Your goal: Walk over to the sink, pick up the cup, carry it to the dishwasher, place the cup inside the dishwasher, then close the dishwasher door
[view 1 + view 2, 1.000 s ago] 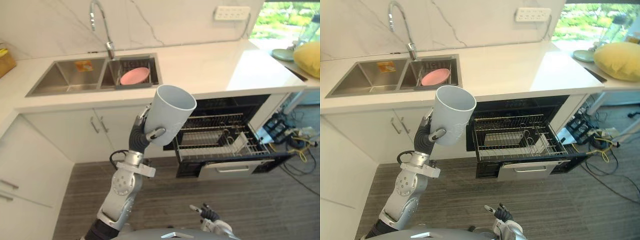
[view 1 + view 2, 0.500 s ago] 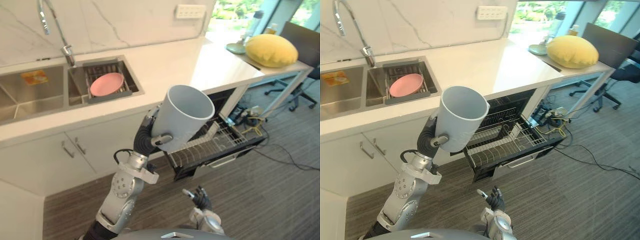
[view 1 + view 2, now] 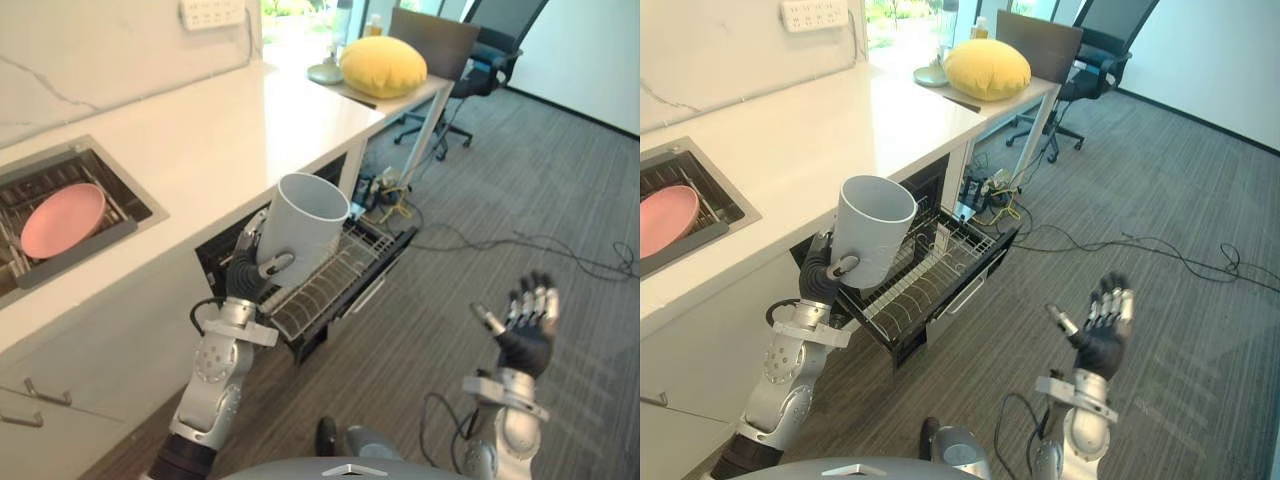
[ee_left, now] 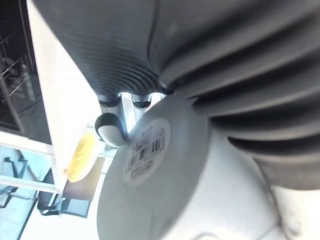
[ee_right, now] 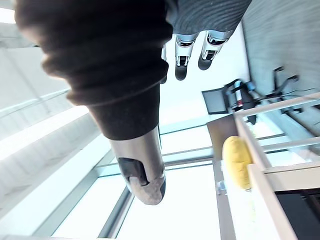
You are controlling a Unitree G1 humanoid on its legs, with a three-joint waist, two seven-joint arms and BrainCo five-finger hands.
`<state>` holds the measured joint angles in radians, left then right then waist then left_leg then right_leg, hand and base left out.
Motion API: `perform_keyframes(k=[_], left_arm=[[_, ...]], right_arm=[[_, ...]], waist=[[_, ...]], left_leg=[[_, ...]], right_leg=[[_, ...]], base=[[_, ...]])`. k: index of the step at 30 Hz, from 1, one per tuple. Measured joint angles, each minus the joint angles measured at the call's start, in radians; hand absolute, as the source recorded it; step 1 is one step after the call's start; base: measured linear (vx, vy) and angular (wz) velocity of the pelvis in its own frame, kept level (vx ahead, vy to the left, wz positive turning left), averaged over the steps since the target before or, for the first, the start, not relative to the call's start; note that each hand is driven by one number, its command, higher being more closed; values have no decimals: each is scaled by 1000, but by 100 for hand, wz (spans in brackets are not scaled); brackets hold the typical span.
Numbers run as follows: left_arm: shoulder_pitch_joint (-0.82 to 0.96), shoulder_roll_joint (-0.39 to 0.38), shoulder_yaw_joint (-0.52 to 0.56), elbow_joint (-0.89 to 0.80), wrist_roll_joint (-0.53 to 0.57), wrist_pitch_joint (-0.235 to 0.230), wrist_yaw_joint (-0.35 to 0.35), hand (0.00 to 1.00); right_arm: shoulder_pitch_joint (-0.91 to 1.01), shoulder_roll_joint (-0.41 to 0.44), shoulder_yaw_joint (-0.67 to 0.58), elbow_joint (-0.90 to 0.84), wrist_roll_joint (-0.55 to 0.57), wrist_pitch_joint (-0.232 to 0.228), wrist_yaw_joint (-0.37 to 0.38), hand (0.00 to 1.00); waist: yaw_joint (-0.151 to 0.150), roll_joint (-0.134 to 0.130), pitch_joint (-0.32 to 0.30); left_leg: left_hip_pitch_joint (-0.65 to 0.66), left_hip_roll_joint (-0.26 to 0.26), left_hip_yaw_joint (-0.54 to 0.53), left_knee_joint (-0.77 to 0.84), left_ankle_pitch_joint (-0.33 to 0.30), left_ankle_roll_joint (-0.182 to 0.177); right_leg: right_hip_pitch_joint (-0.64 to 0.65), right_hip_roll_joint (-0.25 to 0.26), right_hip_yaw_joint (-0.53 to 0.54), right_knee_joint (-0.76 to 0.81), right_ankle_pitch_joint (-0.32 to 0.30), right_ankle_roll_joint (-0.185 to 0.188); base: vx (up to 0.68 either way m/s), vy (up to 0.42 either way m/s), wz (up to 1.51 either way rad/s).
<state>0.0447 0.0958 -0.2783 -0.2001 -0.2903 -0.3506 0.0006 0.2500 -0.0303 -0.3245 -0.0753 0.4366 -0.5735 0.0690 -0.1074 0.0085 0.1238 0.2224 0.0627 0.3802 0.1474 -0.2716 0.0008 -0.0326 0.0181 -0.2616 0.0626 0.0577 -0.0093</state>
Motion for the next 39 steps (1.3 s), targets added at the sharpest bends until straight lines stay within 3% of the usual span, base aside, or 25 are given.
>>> perform_keyframes(k=[2, 5, 6, 7, 9, 10, 11, 13, 14, 15, 16, 19, 23, 27, 29, 39], left_arm=[[16, 3, 33, -34, 1, -8, 1, 100], [59, 1, 33, -66, 19, -9, 18, 100], [70, 3, 27, -64, 33, -8, 22, 100], [79, 4, 6, -62, 46, -3, 42, 100], [89, 1, -7, -62, 63, -3, 52, 100], [105, -4, -11, -62, 74, -3, 54, 100], [124, -3, -17, -62, 80, -4, 59, 100], [136, -10, -17, -62, 89, -6, 61, 100], [136, -14, -15, -61, 90, -7, 62, 100], [139, -22, -14, -61, 99, -8, 72, 100], [135, -22, -9, -61, 101, -10, 91, 100], [100, -17, 2, -61, 140, -11, 145, 100], [21, -18, 1, -61, 159, -11, 162, 100], [-29, -20, 0, -57, 233, -4, 196, 100], [-38, -26, -2, -42, 257, -3, 221, 100], [-89, -37, -35, 58, 454, 26, 431, 100]], right_arm=[[-7, 3, 10, -41, 23, 18, 44, 0], [3, 0, 53, -147, 70, 130, 105, 0], [2, 0, 79, -158, 77, 162, 121, 0], [0, -3, 122, -157, 78, 206, 143, 0], [-5, -25, 154, -155, 81, 233, 153, 0], [-14, -39, 163, -149, 85, 242, 166, 0], [-27, -54, 163, -150, 87, 244, 178, 0], [-37, -89, 165, -150, 94, 244, 192, 0], [-37, -95, 167, -149, 105, 244, 192, 0], [-38, -104, 167, -147, 109, 244, 193, 0], [-48, -100, 174, -146, 116, 244, 193, 0], [-75, -98, 193, -147, 134, 244, 194, 0], [-80, -92, 185, -154, 173, 261, 197, 0], [-98, -66, 186, -208, 241, 333, 215, 0], [-112, -55, 197, -220, 266, 348, 215, 0], [-153, -28, 312, -228, 374, 472, 203, 0]], waist=[[4, 2, 1], [21, 10, -2], [26, 5, -2], [37, -12, 5], [51, -5, 11], [61, -5, 12], [67, 10, 4], [66, 33, -6], [66, 34, -7], [68, 35, -8], [68, 36, -9], [55, 15, -8], [46, 15, -11], [40, 13, -12], [40, 12, -13], [44, -24, -43]], left_leg=[[-6, -3, 2, -11, 1, -1], [-12, 2, 11, 5, -5, -11], [-38, 12, 9, 65, -14, -27], [-126, 40, 3, 269, -20, -38], [-232, 89, 6, 488, -18, -49], [-258, 99, 4, 506, -41, -49], [-269, 102, 1, 442, -63, -55], [-273, 89, -43, 231, -40, -61], [-271, 85, -52, 193, 9, -64], [-252, 62, -52, 140, 76, -39], [-235, 46, -31, 111, 93, -25], [-232, 14, -10, 80, 104, -2], [-206, -24, -22, 35, 115, 15], [-189, -42, -23, 4, 121, 25], [-183, -45, -22, 2, 119, 28], [-182, -52, -8, -16, 128, 35]], right_leg=[[21, 9, 3, -78, 43, -1], [48, 20, 11, -137, 62, -4], [46, 17, 13, -130, 54, -9], [45, 1, 14, -124, 43, -16], [57, -7, 18, -124, 35, -24], [62, -11, 31, -124, 32, -20], [67, -21, 41, -126, 30, -18], [64, -36, 45, -135, 30, 0], [64, -40, 50, -141, 36, 9], [63, -48, 64, -151, 43, 25], [63, -60, 83, -151, 54, 37], [45, -86, 88, -150, 71, 59], [54, -108, 80, -147, 68, 79], [56, -118, 83, -145, 69, 87], [59, -119, 86, -145, 69, 88], [45, -122, 103, -146, 73, 94]], base=[[-48, 6, -6], [-18, 6, -8], [-4, -31, -1], [-23, -41, 3], [-29, -14, -3], [2, 42, -23], [3, 75, -24], [6, 98, -13], [14, 87, -20], [44, 126, -32], [52, 136, -34], [42, 138, -16], [46, 97, 11], [16, 50, 0], [-18, 15, -5], [-42, -8, -4]])
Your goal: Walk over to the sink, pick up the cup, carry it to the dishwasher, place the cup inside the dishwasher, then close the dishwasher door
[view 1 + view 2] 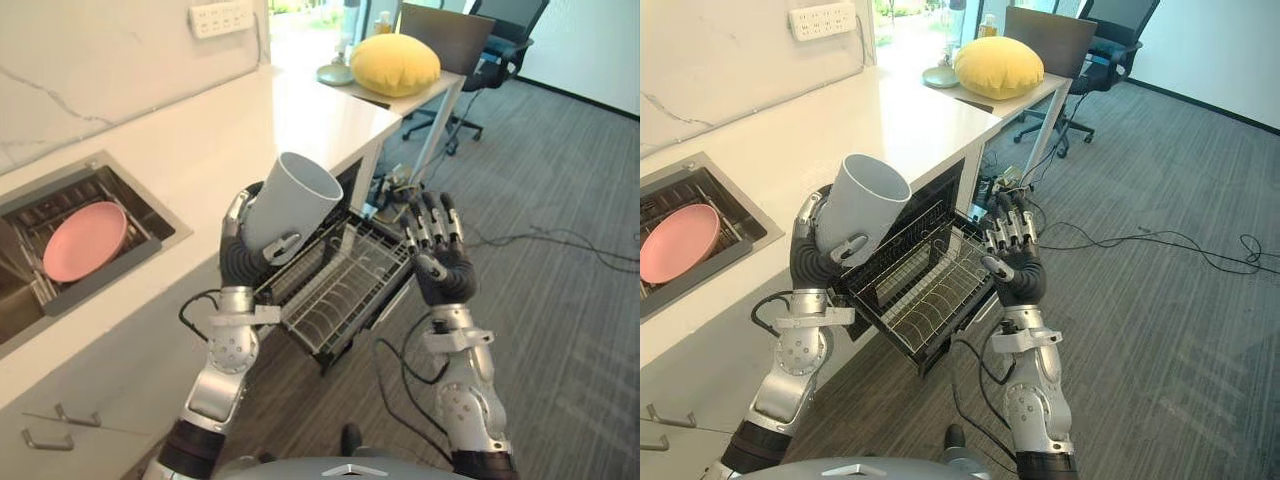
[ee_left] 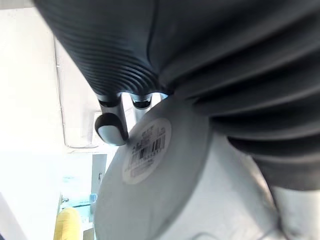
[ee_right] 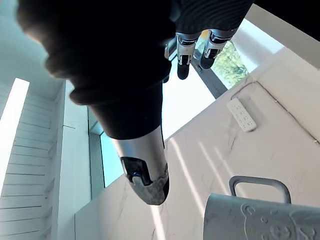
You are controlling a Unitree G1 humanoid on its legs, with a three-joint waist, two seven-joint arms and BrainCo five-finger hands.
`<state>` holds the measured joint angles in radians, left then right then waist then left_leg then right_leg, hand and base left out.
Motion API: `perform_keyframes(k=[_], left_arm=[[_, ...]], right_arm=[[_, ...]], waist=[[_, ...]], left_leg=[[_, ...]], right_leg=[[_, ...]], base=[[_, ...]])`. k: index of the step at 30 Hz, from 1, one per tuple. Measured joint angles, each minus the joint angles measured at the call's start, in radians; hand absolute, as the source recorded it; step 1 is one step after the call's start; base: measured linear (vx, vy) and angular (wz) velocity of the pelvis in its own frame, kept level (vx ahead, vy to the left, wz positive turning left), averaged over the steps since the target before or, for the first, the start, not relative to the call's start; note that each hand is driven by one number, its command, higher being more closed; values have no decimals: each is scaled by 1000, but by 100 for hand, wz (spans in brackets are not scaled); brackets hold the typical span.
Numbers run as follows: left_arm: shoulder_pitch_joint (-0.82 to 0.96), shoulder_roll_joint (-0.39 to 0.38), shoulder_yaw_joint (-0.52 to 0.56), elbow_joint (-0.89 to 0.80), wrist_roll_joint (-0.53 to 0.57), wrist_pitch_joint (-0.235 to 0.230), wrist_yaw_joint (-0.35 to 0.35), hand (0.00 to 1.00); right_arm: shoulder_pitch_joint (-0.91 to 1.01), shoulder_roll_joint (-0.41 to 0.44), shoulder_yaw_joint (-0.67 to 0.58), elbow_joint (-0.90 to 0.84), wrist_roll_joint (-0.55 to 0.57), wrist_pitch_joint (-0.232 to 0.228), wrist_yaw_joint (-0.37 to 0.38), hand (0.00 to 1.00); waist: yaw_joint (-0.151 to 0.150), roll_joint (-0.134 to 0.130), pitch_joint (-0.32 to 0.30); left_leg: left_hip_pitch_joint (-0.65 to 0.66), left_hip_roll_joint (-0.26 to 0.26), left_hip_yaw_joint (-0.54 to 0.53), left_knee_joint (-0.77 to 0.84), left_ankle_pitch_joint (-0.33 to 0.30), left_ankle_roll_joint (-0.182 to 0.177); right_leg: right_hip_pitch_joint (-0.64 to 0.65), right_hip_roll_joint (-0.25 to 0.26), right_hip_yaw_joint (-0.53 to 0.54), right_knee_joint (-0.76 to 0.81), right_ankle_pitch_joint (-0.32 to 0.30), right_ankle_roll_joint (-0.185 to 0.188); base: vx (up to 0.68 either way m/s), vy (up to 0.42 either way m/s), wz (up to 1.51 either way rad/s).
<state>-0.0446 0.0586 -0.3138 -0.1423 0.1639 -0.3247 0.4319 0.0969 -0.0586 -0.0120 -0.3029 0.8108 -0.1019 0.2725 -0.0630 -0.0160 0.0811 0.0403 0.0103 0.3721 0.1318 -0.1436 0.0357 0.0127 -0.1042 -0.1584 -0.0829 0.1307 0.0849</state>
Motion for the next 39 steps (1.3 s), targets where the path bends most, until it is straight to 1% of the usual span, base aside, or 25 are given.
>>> perform_keyframes(k=[5, 7, 8, 10, 13, 15, 17, 20, 23, 24, 27, 28, 36, 39], left_arm=[[-5, -6, -18, 15, 77, 1, 80, 100], [-8, -14, -24, 47, 120, 3, 128, 100], [-8, -15, -24, 53, 128, 7, 137, 100], [-12, -23, -41, 77, 183, 26, 191, 100], [-12, -28, -49, 86, 234, 41, 230, 100], [-13, -29, -64, 86, 280, 42, 266, 100], [-17, -29, -81, 92, 306, 42, 286, 100], [-27, -30, -96, 123, 316, 42, 295, 100], [-27, -30, -113, 133, 325, 42, 307, 100], [-27, -29, -121, 134, 332, 42, 311, 100], [-34, -30, -129, 147, 338, 42, 326, 100], [-43, -29, -129, 163, 352, 43, 328, 100], [-56, -29, -159, 164, 362, 43, 333, 100], [-61, -29, -162, 173, 370, 43, 328, 100]], right_arm=[[-29, 15, 63, 0, 30, 14, -38, 0], [-31, 15, 87, -1, 52, 18, -46, 0], [-31, 15, 92, -1, 57, 18, -49, 0], [-32, 20, 128, -4, 68, 18, -79, 0], [-37, 21, 163, -4, 85, 19, -109, 0], [-49, 24, 198, -4, 87, 20, -134, 0], [-59, 34, 214, -4, 86, 23, -156, 0], [-63, 44, 248, -4, 83, 24, -191, 0], [-64, 48, 278, -4, 79, 29, -221, 0], [-64, 48, 284, -3, 73, 37, -234, 0], [-64, 49, 290, -3, 60, 41, -243, 0], [-68, 49, 306, -2, 55, 41, -263, 0], [-110, 50, 325, 1, 47, 41, -304, 0], [-110, 50, 328, 5, 47, 57, -306, 0]], waist=[[-1, -3, -3], [3, -3, -8], [3, -3, -10], [4, -4, -21], [4, -8, -29], [4, -10, -34], [4, -11, -38], [5, -12, -54], [5, -12, -55], [5, -12, -56], [5, -13, -60], [5, -14, -62], [6, -15, -65], [5, -16, -70]], left_leg=[[3, -2, 12, -6, 0, 0], [8, -3, 12, -13, 1, 1], [8, -3, 12, -13, 1, 1], [8, -4, 11, -15, 1, 1], [10, -4, 12, -16, 1, 1], [14, -5, 12, -17, 2, 2], [15, -7, 12, -22, 5, 3], [18, -15, 12, -46, 19, 3], [26, -17, 14, -52, 22, 4], [32, -19, 16, -58, 24, 4], [40, -23, 17, -74, 31, 5], [46, -25, 17, -83, 35, 5], [50, -29, 19, -93, 40, 6], [53, -32, 19, -108, 48, 8]], right_leg=[[-5, 0, 11, 1, 2, 1], [-3, 0, 11, 1, 2, 2], [-3, 0, 11, 1, 2, 2], [-4, 0, 11, 1, 2, 2], [-2, 0, 11, 1, 2, 2], [1, 0, 12, 1, 2, 2], [0, -2, 12, 1, 2, 2], [-8, -4, 13, 1, 2, 2], [-4, -5, 14, 1, 2, 3], [-2, -6, 15, 1, 2, 3], [-1, -8, 15, 1, 2, 3], [0, -8, 15, 1, 2, 3], [0, -9, 16, 1, 2, 4], [-4, -9, 16, 1, 2, 4]], base=[[-15, -7, -7], [0, 0, 0], [0, 0, 0], [0, 0, 0], [-12, -6, 0], [-46, -18, 0], [-48, -17, 1], [-48, -16, 1], [-34, -14, -2], [0, 0, 0], [0, 0, 0], [0, 0, 0], [0, 0, 0], [0, 0, 0]])
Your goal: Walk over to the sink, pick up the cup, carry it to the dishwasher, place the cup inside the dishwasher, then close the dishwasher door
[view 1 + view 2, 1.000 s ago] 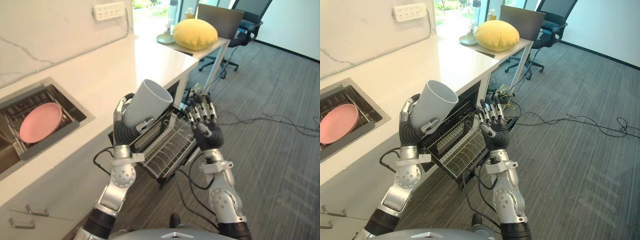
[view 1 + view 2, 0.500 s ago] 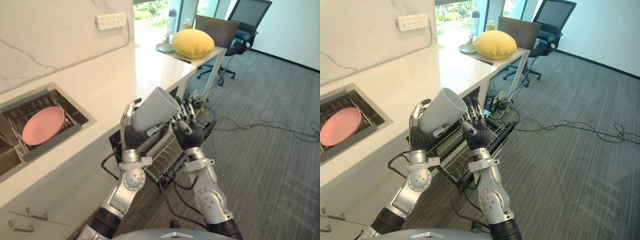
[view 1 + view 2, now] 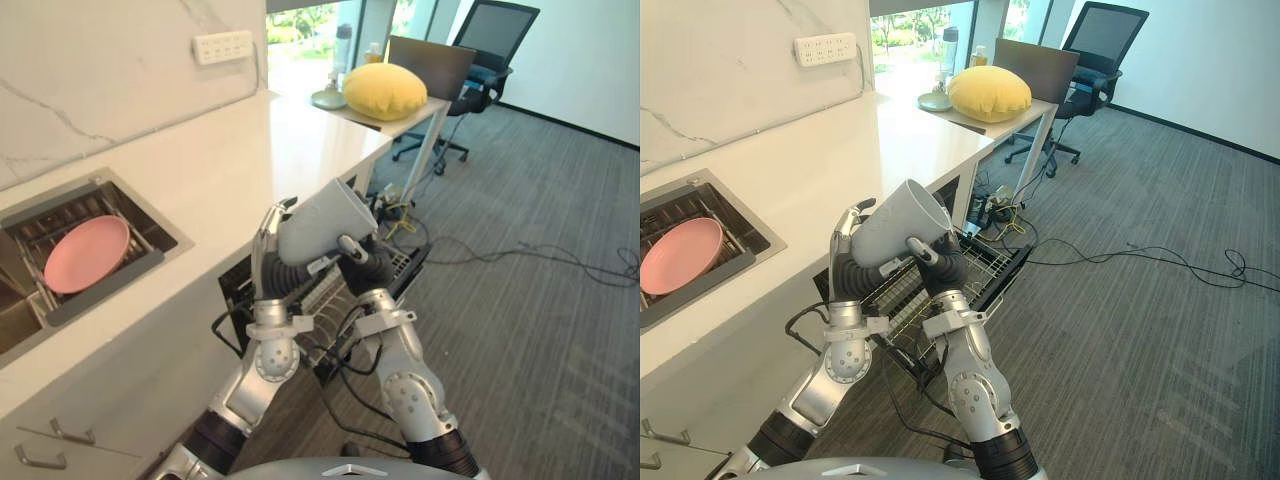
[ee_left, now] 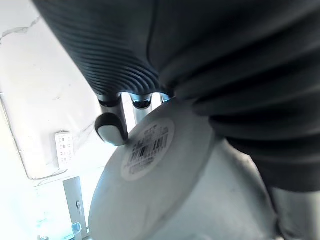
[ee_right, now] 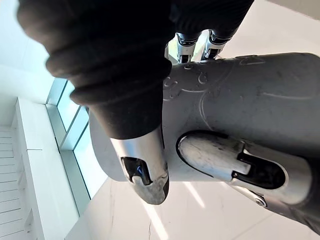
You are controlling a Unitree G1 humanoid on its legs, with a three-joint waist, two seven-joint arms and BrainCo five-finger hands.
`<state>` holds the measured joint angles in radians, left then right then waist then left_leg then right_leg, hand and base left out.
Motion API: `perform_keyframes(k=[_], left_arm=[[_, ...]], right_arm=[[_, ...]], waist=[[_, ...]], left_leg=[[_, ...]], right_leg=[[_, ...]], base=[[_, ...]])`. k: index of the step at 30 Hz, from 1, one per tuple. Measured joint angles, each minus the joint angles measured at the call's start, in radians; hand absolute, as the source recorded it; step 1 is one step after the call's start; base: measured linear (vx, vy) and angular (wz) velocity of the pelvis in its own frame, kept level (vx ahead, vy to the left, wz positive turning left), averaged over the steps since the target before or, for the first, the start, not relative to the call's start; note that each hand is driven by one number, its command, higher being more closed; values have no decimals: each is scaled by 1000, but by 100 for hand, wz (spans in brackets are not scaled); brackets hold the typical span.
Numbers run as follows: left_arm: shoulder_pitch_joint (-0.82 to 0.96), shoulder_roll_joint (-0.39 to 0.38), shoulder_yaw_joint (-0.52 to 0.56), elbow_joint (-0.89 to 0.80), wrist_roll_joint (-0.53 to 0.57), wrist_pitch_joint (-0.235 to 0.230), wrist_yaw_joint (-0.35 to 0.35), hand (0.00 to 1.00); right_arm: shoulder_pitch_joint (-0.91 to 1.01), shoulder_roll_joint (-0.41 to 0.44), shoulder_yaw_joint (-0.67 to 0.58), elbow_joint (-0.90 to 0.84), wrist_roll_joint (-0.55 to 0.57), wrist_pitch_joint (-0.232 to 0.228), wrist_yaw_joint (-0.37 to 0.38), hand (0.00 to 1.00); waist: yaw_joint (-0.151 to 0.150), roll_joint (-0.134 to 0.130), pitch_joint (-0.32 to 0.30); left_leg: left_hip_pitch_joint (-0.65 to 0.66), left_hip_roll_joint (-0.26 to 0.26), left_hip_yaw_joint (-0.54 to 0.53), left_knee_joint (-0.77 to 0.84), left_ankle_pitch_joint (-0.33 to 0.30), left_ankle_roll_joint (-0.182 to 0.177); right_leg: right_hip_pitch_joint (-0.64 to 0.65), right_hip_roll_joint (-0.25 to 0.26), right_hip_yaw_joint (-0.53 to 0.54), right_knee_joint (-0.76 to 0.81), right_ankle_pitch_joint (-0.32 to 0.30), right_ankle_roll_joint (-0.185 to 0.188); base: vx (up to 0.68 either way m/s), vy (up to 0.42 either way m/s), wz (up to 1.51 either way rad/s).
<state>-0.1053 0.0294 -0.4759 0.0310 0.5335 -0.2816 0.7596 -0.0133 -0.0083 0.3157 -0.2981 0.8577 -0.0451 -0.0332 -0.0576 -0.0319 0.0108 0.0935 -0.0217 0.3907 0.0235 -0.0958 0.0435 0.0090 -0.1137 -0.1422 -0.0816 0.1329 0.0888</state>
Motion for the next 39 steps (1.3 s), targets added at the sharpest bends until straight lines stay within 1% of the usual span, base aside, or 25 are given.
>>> perform_keyframes(k=[8, 11, 15, 16, 20, 26, 30, 35, 39], left_arm=[[-3, 0, -19, 30, 2, -1, -3, 100], [-3, 1, -26, 30, 23, -3, -3, 100], [-6, 6, -27, 30, 41, -3, -2, 100], [-6, 10, -27, 31, 50, -3, -2, 100], [-8, 31, -28, 38, 84, -2, 1, 100], [-9, 33, -29, 59, 118, -3, 20, 100], [-12, 33, -32, 60, 119, -3, 23, 100], [-14, 33, -35, 66, 120, -3, 38, 100], [-13, 33, -36, 68, 120, -3, 49, 100]], right_arm=[[0, 0, -1, 0, -1, 11, -2, 0], [0, -1, -1, 0, -1, 29, -2, 0], [0, -2, -1, 0, 0, 34, -2, 0], [0, -2, -2, 0, 0, 41, -1, 100], [0, -8, -3, 0, -1, 51, 0, 100], [0, -18, -3, 0, 0, 53, -2, 100], [0, -20, -1, 0, 0, 43, -6, 100], [0, -18, 14, 0, 0, 7, -41, 100], [0, -14, 16, 0, 0, 4, -43, 100]], waist=[[0, -1, -8], [0, -2, -9], [0, -2, -9], [0, -2, -10], [-1, -2, -10], [-1, -6, -12], [-1, -6, -12], [-3, -6, -12], [-2, -6, -12]], left_leg=[[12, -3, 2, -12, 6, 0], [13, -4, 3, -15, 7, -1], [15, -5, 3, -26, 14, -2], [15, -5, 3, -26, 14, -2], [14, -5, 3, -27, 14, -2], [14, -5, 3, -26, 14, -2], [14, -5, 4, -26, 14, -2], [14, -5, 7, -26, 14, -2], [14, -5, 16, -27, 14, -2]], right_leg=[[4, 0, 2, 0, 0, 0], [4, -1, 3, 0, 0, 1], [1, 0, 3, 0, 0, 1], [1, 0, 3, 0, 0, 1], [0, 1, 4, 0, 0, 1], [0, 0, 4, 0, 0, 1], [-2, 0, 5, 0, 0, 1], [-3, 1, 17, 0, 1, 1], [-10, 2, 20, 0, 2, 2]], base=[[-14, -5, -1], [-10, -4, -1], [0, 0, 0], [0, 0, 0], [0, 0, 0], [-5, -3, 0], [0, 0, 0], [0, 0, -1], [0, 0, -5]])
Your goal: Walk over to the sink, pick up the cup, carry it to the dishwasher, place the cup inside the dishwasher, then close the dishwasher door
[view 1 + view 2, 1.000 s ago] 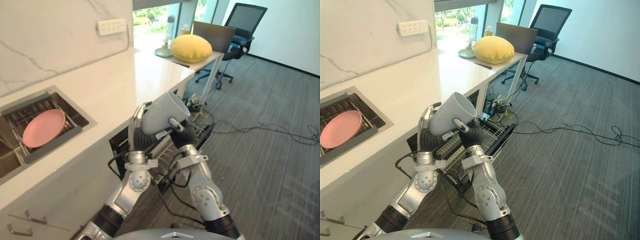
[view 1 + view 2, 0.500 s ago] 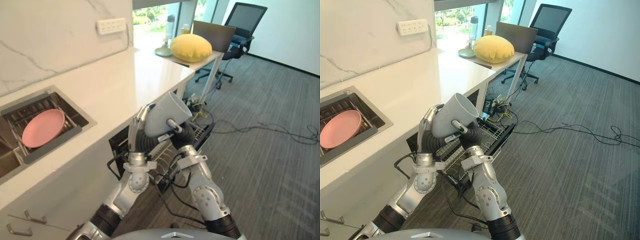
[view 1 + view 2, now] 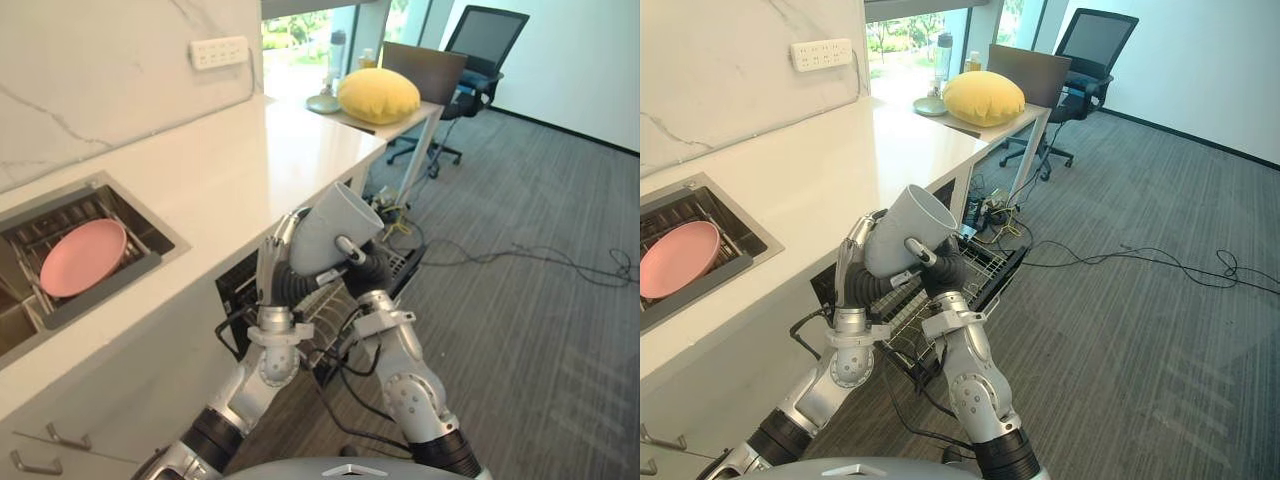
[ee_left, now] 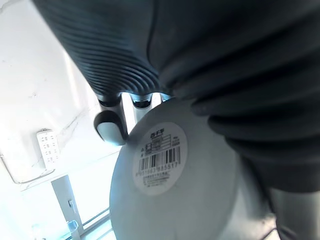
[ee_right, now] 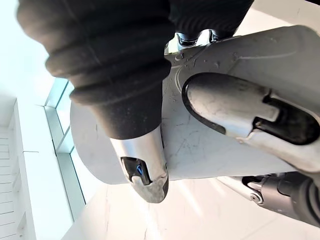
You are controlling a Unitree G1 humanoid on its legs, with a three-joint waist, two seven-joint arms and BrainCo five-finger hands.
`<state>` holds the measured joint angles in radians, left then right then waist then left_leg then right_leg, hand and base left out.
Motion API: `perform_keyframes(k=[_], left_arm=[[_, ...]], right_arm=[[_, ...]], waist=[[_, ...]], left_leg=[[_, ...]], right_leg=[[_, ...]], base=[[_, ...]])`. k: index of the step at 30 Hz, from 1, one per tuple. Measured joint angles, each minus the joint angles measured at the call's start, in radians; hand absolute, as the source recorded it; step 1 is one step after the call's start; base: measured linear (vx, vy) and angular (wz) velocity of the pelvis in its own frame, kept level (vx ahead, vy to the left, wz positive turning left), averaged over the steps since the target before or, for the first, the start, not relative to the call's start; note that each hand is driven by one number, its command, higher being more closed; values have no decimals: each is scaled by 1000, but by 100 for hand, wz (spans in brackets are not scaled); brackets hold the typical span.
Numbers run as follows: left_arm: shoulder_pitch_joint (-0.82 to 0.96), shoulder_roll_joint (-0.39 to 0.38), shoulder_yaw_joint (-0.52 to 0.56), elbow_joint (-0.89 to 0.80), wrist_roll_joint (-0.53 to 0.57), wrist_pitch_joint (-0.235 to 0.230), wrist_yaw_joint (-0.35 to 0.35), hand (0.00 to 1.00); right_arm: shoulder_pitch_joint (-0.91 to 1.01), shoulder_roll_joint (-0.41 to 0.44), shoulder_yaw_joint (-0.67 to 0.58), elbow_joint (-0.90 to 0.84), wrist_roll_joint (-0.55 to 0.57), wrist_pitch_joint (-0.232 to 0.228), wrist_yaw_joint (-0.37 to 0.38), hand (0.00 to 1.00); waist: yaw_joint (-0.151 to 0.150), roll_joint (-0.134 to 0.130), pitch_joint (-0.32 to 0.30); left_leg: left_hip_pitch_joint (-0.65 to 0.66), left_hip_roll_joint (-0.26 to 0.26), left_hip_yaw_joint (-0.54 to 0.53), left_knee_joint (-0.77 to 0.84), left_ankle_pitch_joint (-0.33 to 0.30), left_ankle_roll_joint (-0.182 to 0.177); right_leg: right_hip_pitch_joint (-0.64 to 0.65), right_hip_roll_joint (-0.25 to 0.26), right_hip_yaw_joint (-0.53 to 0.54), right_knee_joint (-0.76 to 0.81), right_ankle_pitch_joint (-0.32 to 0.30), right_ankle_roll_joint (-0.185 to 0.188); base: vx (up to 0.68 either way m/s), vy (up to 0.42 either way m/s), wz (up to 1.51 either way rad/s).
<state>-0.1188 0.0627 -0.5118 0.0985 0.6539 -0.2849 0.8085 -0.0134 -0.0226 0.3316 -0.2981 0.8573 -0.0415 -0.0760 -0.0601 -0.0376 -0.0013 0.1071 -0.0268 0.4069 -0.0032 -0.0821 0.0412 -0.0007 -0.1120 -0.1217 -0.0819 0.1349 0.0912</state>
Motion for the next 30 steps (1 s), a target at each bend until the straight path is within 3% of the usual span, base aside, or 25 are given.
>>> perform_keyframes(k=[22, 23, 30], left_arm=[[0, -7, 50, -7, -1, -21, 35, 100], [0, -7, 52, -8, -1, -21, 35, 100], [0, -24, 77, -9, 26, -28, 15, 100]], right_arm=[[19, 16, -4, 2, 11, 13, 3, 100], [19, 15, -3, 2, 16, 21, 4, 0], [33, 15, 0, 16, 48, 45, 31, 0]], waist=[[-2, 1, 0], [-2, 1, 0], [-1, 1, 1]], left_leg=[[1, -1, 2, -3, 0, 0], [1, -1, 2, -3, 0, 0], [2, -3, 0, -8, 2, 1]], right_leg=[[1, 0, -1, 0, 0, 0], [1, 0, -1, 0, 0, 0], [1, 0, -2, 0, -1, 0]], base=[[0, 0, 0], [0, 0, 0], [0, 0, 0]])
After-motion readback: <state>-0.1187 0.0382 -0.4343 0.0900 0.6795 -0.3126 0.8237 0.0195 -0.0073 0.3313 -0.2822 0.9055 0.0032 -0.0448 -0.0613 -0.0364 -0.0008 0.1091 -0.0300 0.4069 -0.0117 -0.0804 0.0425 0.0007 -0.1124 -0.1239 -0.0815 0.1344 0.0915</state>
